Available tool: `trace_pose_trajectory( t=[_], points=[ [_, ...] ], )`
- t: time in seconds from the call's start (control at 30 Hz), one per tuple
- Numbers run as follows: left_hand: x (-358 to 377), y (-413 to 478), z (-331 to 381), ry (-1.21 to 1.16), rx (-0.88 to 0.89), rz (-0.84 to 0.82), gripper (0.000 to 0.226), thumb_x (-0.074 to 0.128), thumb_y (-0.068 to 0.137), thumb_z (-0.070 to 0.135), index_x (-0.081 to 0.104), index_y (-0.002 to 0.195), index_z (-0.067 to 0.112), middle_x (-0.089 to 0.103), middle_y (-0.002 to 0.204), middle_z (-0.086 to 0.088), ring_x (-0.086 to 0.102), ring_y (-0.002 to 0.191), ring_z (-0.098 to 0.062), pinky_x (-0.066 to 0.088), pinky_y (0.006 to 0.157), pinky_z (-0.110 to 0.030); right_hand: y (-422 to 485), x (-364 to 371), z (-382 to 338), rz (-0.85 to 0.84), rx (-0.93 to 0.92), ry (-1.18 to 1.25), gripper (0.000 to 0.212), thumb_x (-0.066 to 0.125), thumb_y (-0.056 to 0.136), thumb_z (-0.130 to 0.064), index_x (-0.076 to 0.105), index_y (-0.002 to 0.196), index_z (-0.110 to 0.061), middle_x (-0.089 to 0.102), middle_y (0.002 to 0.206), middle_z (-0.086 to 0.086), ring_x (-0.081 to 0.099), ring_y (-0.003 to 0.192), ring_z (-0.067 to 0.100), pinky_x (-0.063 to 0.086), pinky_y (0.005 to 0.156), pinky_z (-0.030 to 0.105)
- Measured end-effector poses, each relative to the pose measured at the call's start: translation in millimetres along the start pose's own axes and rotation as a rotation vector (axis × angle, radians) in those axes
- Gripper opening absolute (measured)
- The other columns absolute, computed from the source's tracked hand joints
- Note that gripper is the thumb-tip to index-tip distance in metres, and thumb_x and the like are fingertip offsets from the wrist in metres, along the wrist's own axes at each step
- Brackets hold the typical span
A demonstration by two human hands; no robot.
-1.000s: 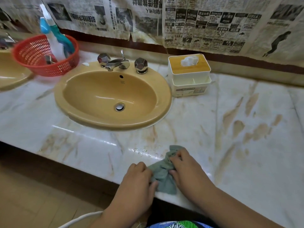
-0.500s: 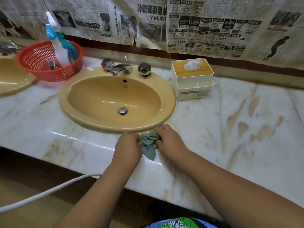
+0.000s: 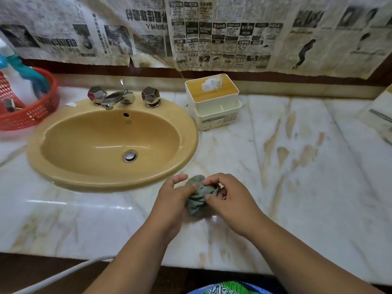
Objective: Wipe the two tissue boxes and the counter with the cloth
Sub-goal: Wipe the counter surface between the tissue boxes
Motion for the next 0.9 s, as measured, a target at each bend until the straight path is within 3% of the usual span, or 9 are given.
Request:
trace_pose_trajectory(
  t=[0.1, 0.2, 0.3, 0.37, 0.47, 0.53, 0.67, 0.8, 0.9],
  points=[
    [29, 3, -9, -0.139, -0.103, -0.235, 0.031, 0.052, 0.099, 0.004, 0.054, 0.129, 0.000, 0.068, 0.116, -0.029, 0.069, 0.102, -0.040, 0.058, 0.084, -0.051, -15, -24, 10, 0.128, 0.037, -0.055, 0.030, 0.075, 0.085, -0.030, 0.060, 0.110, -0.039, 0.050, 0.114, -0.017, 0.058, 0.093, -0.005, 0.047, 0.080, 0.010],
    [52, 7, -17, -0.029, -0.118, -0.356, 0.030, 0.052, 0.100, 0.008, 0.059, 0.127, -0.003, 0.068, 0.119, -0.028, 0.063, 0.115, -0.044, 0.051, 0.099, -0.056, -28, -43, 25, 0.135, 0.231, 0.041, 0.028, 0.074, 0.086, -0.042, 0.057, 0.106, -0.029, 0.062, 0.103, -0.012, 0.061, 0.081, -0.003, 0.047, 0.069, 0.017],
    [72, 6, -17, 0.155, -0.034, -0.359, 0.017, 0.061, 0.096, 0.007, 0.065, 0.112, 0.001, 0.073, 0.104, -0.024, 0.072, 0.093, -0.033, 0.058, 0.083, -0.043, -38, -62, 36, 0.205, 0.276, 0.073, 0.018, 0.073, 0.088, -0.032, 0.062, 0.098, -0.022, 0.069, 0.093, -0.006, 0.065, 0.082, 0.006, 0.053, 0.072, 0.025],
    [83, 9, -13, 0.447, 0.155, -0.335, 0.010, 0.073, 0.084, 0.015, 0.072, 0.094, 0.016, 0.075, 0.093, -0.013, 0.074, 0.081, -0.025, 0.059, 0.078, -0.041, -43, -75, 41, 0.264, 0.255, 0.053, 0.019, 0.074, 0.084, -0.019, 0.064, 0.098, -0.026, 0.071, 0.094, -0.008, 0.067, 0.085, 0.006, 0.056, 0.077, 0.029],
    [101, 9, -11, 0.831, 0.349, -0.280, 0.009, 0.077, 0.070, 0.028, 0.074, 0.078, 0.030, 0.073, 0.081, 0.006, 0.072, 0.073, -0.012, 0.059, 0.076, -0.037, -49, -91, 49, 0.337, 0.231, -0.016, 0.037, 0.071, 0.079, -0.006, 0.064, 0.103, -0.033, 0.069, 0.101, -0.013, 0.064, 0.091, -0.002, 0.049, 0.073, 0.012],
    [117, 2, -13, 0.899, 0.431, -0.293, 0.014, 0.075, 0.079, 0.020, 0.073, 0.088, 0.030, 0.072, 0.081, 0.010, 0.068, 0.071, -0.004, 0.057, 0.073, -0.030, -53, -102, 50, 0.397, 0.180, -0.052, 0.046, 0.070, 0.078, -0.004, 0.061, 0.108, -0.038, 0.063, 0.112, -0.014, 0.060, 0.098, -0.005, 0.046, 0.077, 0.007],
    [141, -7, -17, 0.795, 0.461, -0.333, 0.032, 0.066, 0.090, 0.017, 0.061, 0.114, 0.038, 0.073, 0.089, 0.010, 0.068, 0.078, 0.001, 0.053, 0.071, -0.016, -58, -113, 52, 0.491, 0.049, -0.013, 0.051, 0.071, 0.085, -0.009, 0.047, 0.120, -0.039, 0.049, 0.123, -0.017, 0.056, 0.105, -0.005, 0.046, 0.081, 0.006],
    [164, -8, -20, 0.790, 0.522, -0.339, 0.022, 0.063, 0.093, 0.020, 0.066, 0.109, 0.035, 0.074, 0.095, 0.020, 0.067, 0.089, 0.007, 0.052, 0.077, -0.014, -56, -125, 56, 0.505, -0.084, -0.046, 0.043, 0.065, 0.091, -0.009, 0.047, 0.124, -0.030, 0.048, 0.126, -0.012, 0.057, 0.111, 0.004, 0.049, 0.084, 0.012],
    [171, 2, -29, 1.031, 0.632, -0.265, 0.020, 0.054, 0.091, 0.021, 0.070, 0.096, 0.033, 0.071, 0.086, 0.012, 0.064, 0.084, -0.005, 0.044, 0.070, -0.014, -45, -132, 73, 0.378, -0.078, -0.306, 0.037, 0.059, 0.095, -0.019, 0.052, 0.131, -0.022, 0.043, 0.137, -0.009, 0.048, 0.122, 0.007, 0.040, 0.099, 0.014]
  ],
)
Point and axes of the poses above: each hand's wrist, its own y-axis towards the middle knuckle, its own x-axis out of the palm, z = x × y, the point moved 5 cm from there along y, towards the middle knuckle
